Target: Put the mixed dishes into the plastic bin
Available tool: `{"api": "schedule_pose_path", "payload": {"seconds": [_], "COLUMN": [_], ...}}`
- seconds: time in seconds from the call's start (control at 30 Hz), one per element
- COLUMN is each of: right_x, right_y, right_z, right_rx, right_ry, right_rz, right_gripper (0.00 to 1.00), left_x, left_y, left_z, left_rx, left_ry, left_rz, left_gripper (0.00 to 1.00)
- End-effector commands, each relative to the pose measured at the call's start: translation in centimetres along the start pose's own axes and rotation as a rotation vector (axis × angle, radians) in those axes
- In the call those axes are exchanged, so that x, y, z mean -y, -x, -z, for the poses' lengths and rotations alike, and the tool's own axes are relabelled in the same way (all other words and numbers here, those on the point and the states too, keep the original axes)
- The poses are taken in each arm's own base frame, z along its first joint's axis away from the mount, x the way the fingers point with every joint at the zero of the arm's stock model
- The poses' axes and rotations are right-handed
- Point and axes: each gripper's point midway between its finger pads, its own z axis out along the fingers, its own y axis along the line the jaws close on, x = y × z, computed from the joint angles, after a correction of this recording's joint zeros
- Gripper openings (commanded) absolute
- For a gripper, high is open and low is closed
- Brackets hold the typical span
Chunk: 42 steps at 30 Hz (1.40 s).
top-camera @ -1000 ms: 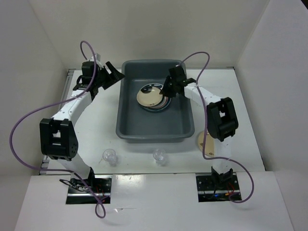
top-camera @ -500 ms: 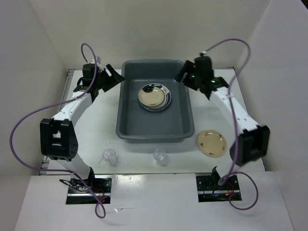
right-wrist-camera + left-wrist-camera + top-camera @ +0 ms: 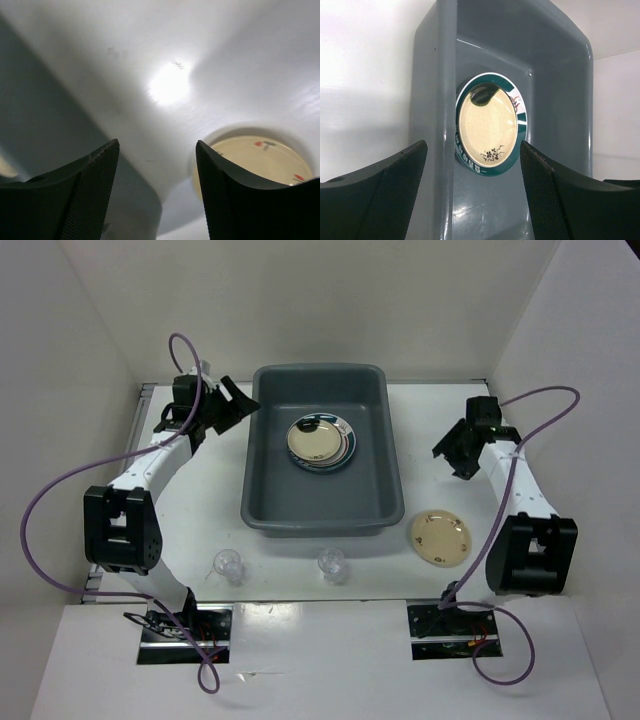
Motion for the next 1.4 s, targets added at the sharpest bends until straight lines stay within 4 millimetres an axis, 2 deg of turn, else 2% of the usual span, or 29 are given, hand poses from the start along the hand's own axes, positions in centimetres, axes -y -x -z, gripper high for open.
{"api": "schedule_pose_path", "payload": {"seconds": [0.0,0.03,0.2,0.4,0.63,0.7,0.73,0.8,0.87,0.93,0.97,1.1,1.2,1.23,1.27,1.37], "right_x": [4.4,5.4,7.8,10.2,8.7,7.6,7.8,7.0,7.0,7.1,7.6,8.2,8.9,9.3,9.5,9.8], "right_y": [-2.0,-2.8,-4.7,-6.9,-9.5,-9.8,-10.5,-10.3,-10.7,-10.7,-10.9,-10.6,-10.7,-10.6,-10.8,-10.4], "right_z": [-1.0,-1.5,-2.5,-4.2,-6.2,-6.6,-6.8,-7.2,-7.0,-7.0,-6.8,-6.4,-6.1,-6.2,-5.9,-5.9], "right_rx": [-0.112,-0.145,-0.232,-0.322,-0.407,-0.405,-0.428,-0.42,-0.437,-0.447,-0.456,-0.464,-0.481,-0.482,-0.493,-0.485], "right_ry": [-0.147,-0.201,-0.321,-0.463,-0.497,-0.487,-0.504,-0.495,-0.508,-0.517,-0.543,-0.577,-0.608,-0.623,-0.633,-0.654], "right_rz": [-0.015,-0.009,0.01,0.046,0.108,0.128,0.142,0.145,0.157,0.16,0.169,0.203,0.237,0.254,0.257,0.278], "right_gripper": [0.67,0.66,0.6,0.6,0.6,0.6,0.6,0.6,0.58,0.53,0.51,0.51,0.42,0.38,0.26,0.13], "left_x": [1.4,1.2,1.1,0.9,0.6,0.6,0.4,0.4,0.4,0.4,0.4,0.1,0.0,0.0,-0.1,-0.1], "left_y": [1.0,0.8,0.6,0.2,-0.4,-0.4,-0.6,-0.6,-0.6,-0.6,-0.6,-0.9,-0.6,-0.6,-0.5,-0.5], "left_z": [0.9,0.8,0.7,0.6,0.5,0.5,0.4,0.4,0.4,0.4,0.4,0.2,-0.1,-0.1,-0.1,-0.1], "left_rx": [0.037,0.036,0.037,0.03,0.016,0.016,0.015,0.015,0.015,0.015,0.015,0.009,0.015,0.015,0.021,0.021], "left_ry": [-0.049,-0.048,-0.049,-0.057,-0.057,-0.057,-0.056,-0.056,-0.056,-0.056,-0.056,-0.05,-0.043,-0.043,-0.036,-0.036], "left_rz": [-0.007,-0.006,0.002,0.022,0.034,0.034,0.035,0.035,0.035,0.035,0.035,0.038,0.038,0.038,0.038,0.038], "left_gripper": [0.82,0.82,0.82,0.82,0.82,0.82,0.82,0.82,0.82,0.82,0.82,0.82,0.82,0.82,0.82,0.82]}}
